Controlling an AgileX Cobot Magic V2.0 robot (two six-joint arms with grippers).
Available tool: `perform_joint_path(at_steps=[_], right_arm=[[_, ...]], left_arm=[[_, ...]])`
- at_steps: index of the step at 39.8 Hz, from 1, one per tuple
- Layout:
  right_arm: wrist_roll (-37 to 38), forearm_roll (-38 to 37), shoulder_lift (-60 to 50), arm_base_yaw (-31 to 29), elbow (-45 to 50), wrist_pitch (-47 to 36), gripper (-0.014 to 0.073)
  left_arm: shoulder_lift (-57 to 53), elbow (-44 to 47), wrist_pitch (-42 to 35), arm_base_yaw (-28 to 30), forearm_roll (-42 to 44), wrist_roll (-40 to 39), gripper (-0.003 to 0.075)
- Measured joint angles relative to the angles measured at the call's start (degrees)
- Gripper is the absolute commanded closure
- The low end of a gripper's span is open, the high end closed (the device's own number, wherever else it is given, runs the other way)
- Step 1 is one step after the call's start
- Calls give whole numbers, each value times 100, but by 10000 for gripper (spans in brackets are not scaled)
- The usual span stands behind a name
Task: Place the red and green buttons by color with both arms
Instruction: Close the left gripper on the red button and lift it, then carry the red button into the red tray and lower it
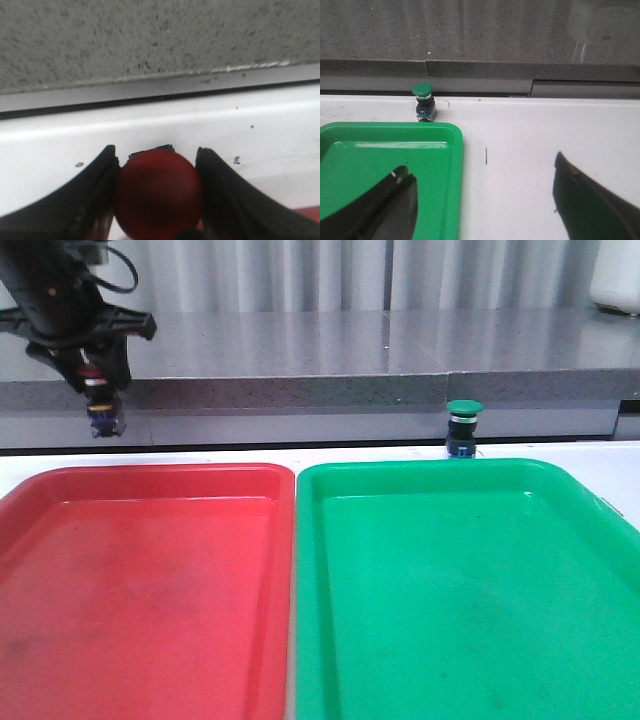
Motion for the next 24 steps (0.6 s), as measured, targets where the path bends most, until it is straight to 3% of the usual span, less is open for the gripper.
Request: perform_joint_path(at_steps=[8, 24], right_arm=[[0, 0, 0, 0, 0, 0, 17], [0, 0, 0, 0, 0, 0, 17]], left_arm=[[-1051, 993, -129, -138, 0, 11, 532], [-2716, 4005, -888, -1204, -401, 21, 531]])
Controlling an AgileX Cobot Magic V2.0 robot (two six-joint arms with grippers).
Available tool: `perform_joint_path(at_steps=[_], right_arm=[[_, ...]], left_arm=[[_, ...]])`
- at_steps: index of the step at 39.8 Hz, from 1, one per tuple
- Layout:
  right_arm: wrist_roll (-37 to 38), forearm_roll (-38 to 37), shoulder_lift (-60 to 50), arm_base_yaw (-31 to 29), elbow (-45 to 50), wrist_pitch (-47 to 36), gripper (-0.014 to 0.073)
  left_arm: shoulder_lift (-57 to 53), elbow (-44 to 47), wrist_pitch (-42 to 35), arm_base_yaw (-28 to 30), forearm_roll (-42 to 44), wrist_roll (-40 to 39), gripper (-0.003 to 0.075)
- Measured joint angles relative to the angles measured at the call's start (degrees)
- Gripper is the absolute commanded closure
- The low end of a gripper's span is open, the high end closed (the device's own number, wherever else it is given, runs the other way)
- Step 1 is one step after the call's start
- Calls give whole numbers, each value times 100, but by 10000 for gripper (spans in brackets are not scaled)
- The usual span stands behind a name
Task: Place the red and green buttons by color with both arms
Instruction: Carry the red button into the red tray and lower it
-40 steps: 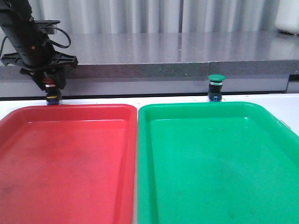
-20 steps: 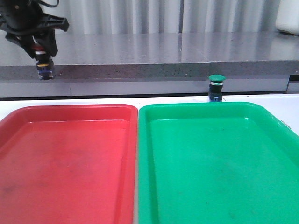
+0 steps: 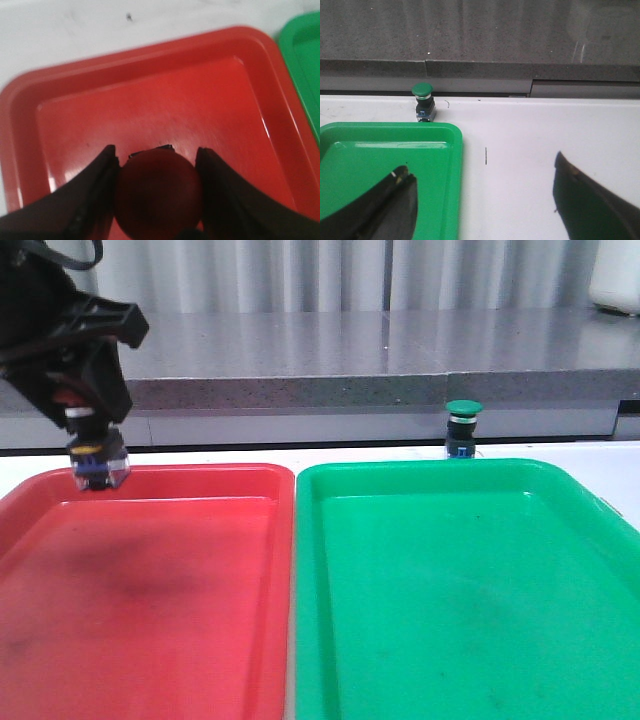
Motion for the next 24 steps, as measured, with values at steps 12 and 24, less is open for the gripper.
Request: perform_joint_path(at_steps=[12, 24], right_arm=[[0, 0, 0, 0, 0, 10, 17], [0, 0, 0, 0, 0, 10, 17]], left_arm=[[-20, 1047, -549, -357, -215, 0, 531], [-46, 1203, -740, -357, -263, 0, 377]])
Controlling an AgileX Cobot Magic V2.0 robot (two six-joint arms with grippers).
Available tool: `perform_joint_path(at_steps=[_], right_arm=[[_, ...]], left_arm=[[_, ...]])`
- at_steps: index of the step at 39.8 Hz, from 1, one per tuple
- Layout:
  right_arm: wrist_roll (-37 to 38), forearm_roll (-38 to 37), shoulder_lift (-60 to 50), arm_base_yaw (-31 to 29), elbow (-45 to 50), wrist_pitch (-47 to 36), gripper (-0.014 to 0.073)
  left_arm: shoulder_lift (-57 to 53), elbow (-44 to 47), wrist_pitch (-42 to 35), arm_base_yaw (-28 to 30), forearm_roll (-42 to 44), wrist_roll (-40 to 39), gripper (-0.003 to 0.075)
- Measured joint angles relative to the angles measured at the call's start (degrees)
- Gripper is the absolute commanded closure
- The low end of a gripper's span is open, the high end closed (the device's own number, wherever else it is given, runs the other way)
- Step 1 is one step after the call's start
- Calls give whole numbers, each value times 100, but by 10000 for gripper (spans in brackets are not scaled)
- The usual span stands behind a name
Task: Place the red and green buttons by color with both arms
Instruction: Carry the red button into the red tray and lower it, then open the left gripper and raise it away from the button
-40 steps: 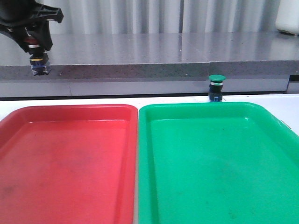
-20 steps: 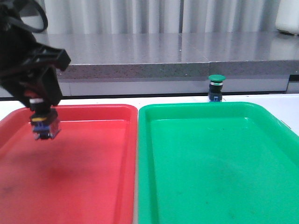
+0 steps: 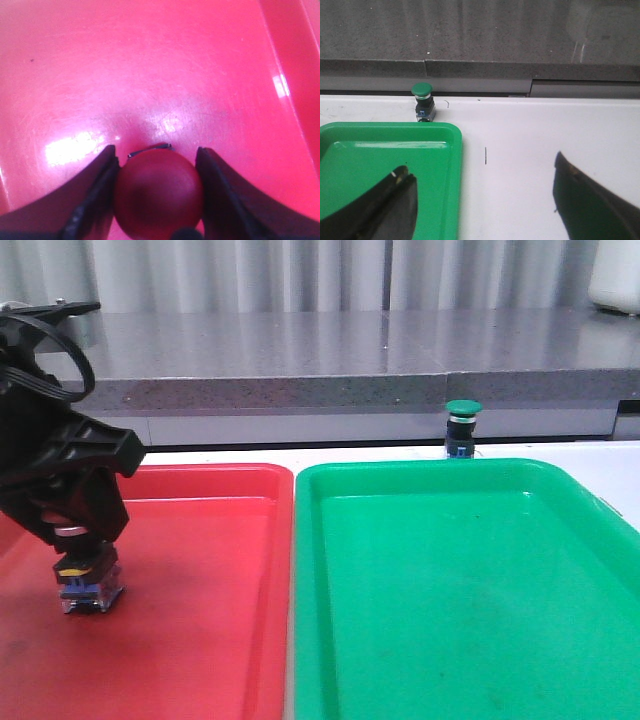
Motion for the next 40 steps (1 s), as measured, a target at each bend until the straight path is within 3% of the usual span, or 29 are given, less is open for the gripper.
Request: perform_joint_path(at_steps=[9, 21, 24, 35, 36, 40], right_arm=[[0, 0, 0, 0, 0, 0, 17], [0, 0, 0, 0, 0, 0, 17], [0, 0, 0, 0, 0, 0, 17], [0, 0, 0, 0, 0, 0, 17], [0, 0, 0, 0, 0, 0, 17], [0, 0, 0, 0, 0, 0, 17]], left_arm=[[-7, 8, 0, 0, -41, 0, 139], [-249, -3, 115, 0, -183, -18, 143], [-489, -74, 139, 0, -143, -18, 213], [-1348, -424, 585, 565, 247, -18, 710], [-1412, -435, 672, 649, 278, -18, 741], [-1642, -433, 1006, 1048, 393, -18, 740]])
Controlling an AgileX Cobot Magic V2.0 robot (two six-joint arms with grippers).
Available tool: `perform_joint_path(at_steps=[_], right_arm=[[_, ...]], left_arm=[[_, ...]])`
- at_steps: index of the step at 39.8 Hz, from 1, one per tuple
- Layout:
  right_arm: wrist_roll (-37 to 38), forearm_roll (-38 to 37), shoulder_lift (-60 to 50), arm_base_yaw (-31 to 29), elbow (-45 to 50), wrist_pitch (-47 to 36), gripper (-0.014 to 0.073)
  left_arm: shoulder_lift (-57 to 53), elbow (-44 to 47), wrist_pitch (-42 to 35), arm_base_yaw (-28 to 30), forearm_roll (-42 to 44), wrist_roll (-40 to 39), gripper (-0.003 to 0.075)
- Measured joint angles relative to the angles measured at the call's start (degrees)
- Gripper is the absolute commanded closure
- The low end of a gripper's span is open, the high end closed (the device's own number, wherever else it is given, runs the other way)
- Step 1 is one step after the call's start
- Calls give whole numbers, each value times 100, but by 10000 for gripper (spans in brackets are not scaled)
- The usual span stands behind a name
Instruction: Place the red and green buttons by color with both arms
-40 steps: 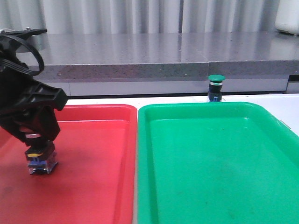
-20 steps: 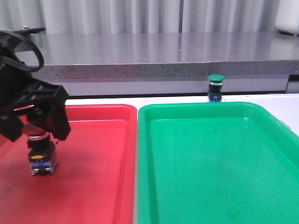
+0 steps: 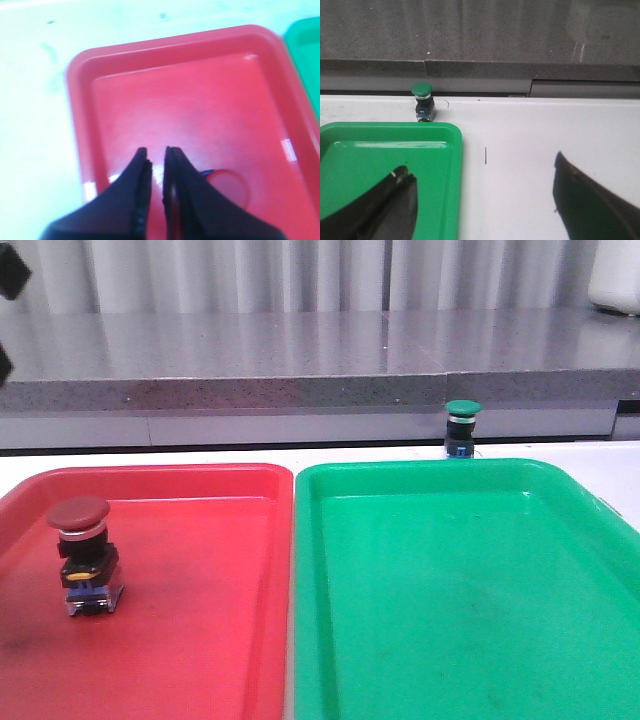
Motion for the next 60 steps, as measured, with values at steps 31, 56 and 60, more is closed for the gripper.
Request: perform_joint_path(at_steps=[31, 56, 60], right_arm=[[0, 0, 0, 0, 0, 0, 17], [0, 0, 0, 0, 0, 0, 17], [0, 0, 0, 0, 0, 0, 17]], left_arm=[[-5774, 3054, -1369, 550, 0, 0, 740], [-6585, 3223, -1381, 550, -36, 0, 740], [-6585, 3223, -1381, 550, -36, 0, 740]])
